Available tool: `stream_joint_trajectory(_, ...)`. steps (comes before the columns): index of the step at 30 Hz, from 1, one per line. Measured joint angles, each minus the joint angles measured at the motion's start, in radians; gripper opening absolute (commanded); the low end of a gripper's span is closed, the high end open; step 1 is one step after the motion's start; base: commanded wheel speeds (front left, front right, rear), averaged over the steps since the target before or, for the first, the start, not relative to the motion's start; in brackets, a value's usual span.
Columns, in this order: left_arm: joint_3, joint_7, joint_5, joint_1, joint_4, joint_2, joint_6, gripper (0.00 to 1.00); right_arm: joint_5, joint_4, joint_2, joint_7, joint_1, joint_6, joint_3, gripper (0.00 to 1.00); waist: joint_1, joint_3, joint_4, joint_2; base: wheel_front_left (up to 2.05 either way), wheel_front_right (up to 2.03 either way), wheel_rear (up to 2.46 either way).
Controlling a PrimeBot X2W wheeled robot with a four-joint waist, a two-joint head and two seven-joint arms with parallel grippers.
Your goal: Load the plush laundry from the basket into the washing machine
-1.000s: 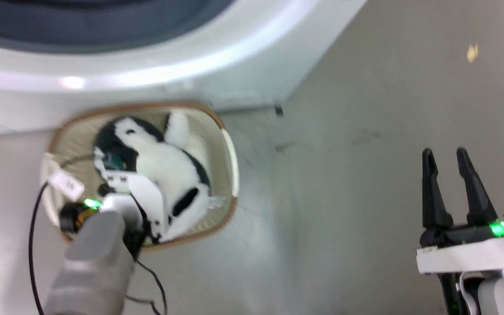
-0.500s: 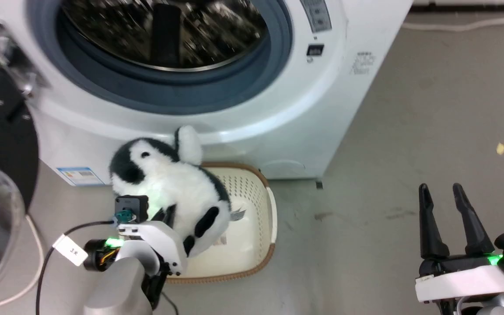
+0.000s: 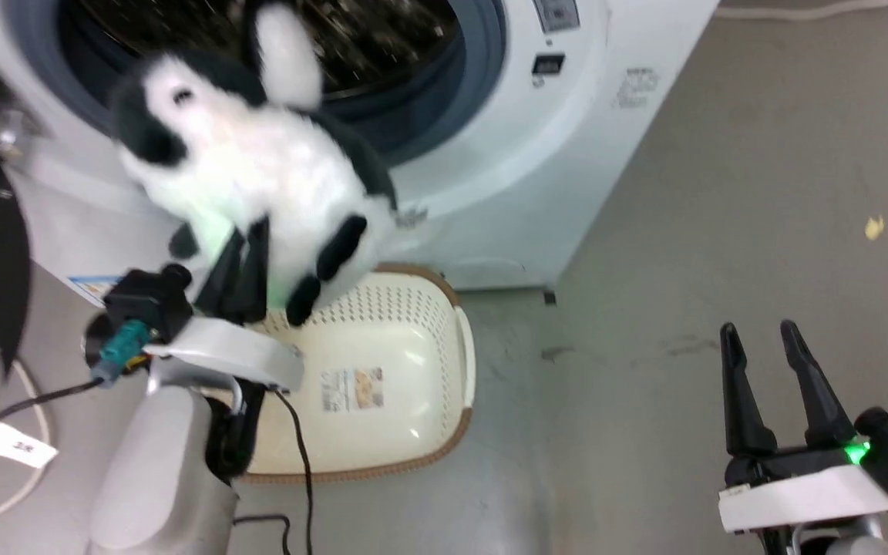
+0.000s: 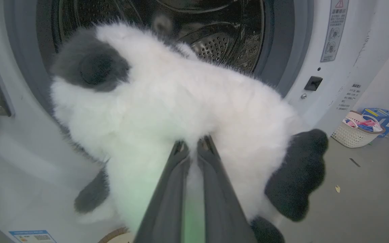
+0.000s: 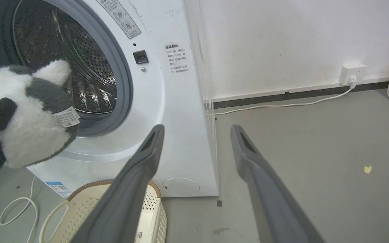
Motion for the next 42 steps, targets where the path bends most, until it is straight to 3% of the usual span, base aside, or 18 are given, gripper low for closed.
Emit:
stream_joint_trajectory(4,0.011,0.0,0.016,-0.044,-0.028,0.01,0.004,0.0,0.018,-0.001,0.0,0.0,-0.029,0.0,0.015,1.0,0.0001,0.061,-0.024,0.0001,0.0,0.0,0.0)
stream_joint_trajectory(9,0.015,0.031,0.034,-0.216,-0.016,0.038,0.012,0.0,0.043,-0.002,0.0,0.0,-0.071,0.0,0.043,1.0,0.0001,0.149,-0.062,0.0,0.0,0.0,0.0)
stream_joint_trajectory(17,0.03,0.207,0.047,-0.6,0.078,0.119,0.025,0.0,0.114,-0.011,0.0,0.0,-0.149,0.0,0.072,1.0,0.0002,0.308,-0.134,0.0,0.0,0.0,0.0)
stream_joint_trajectory(23,0.028,0.315,0.084,-0.855,0.235,0.184,0.049,0.0,0.16,-0.002,0.0,0.0,-0.176,0.0,0.099,1.0,0.0002,0.413,-0.19,0.0,0.0,0.0,0.0)
stream_joint_trajectory(29,0.022,0.356,0.117,-0.969,0.379,0.23,0.096,0.0,0.185,0.005,0.0,0.0,-0.208,0.0,0.125,1.0,0.0002,0.487,-0.236,0.0,0.0,0.0,0.0)
stream_joint_trajectory(33,0.004,0.358,0.142,-1.019,0.431,0.261,0.096,0.0,0.192,0.005,0.0,0.0,-0.22,0.0,0.126,1.0,0.0002,0.513,-0.253,0.0,0.0,0.0,0.0)
stream_joint_trajectory(38,-0.026,0.33,0.151,-1.054,0.497,0.249,0.089,0.0,0.186,0.003,0.0,0.0,-0.232,0.0,0.104,1.0,0.0001,0.517,-0.237,0.0,0.0,0.0,0.0)
stream_joint_trajectory(39,-0.026,0.33,0.151,-1.054,0.497,0.249,0.089,0.84,0.186,0.003,0.0,0.0,-0.232,0.0,0.104,1.0,0.0001,0.517,-0.237,0.0,0.0,0.0,0.0)
stream_joint_trajectory(40,-0.028,0.32,0.15,-1.054,0.508,0.245,0.089,1.0,0.181,0.002,0.0,0.0,-0.235,0.0,0.102,1.0,0.0001,0.514,-0.233,0.0,0.0,0.0,0.0)
stream_joint_trajectory(42,-0.029,0.299,0.149,-1.054,0.533,0.238,0.086,1.0,0.173,-0.002,0.0,0.0,-0.235,0.0,0.097,1.0,0.0001,0.503,-0.225,0.0,0.0,0.0,0.0)
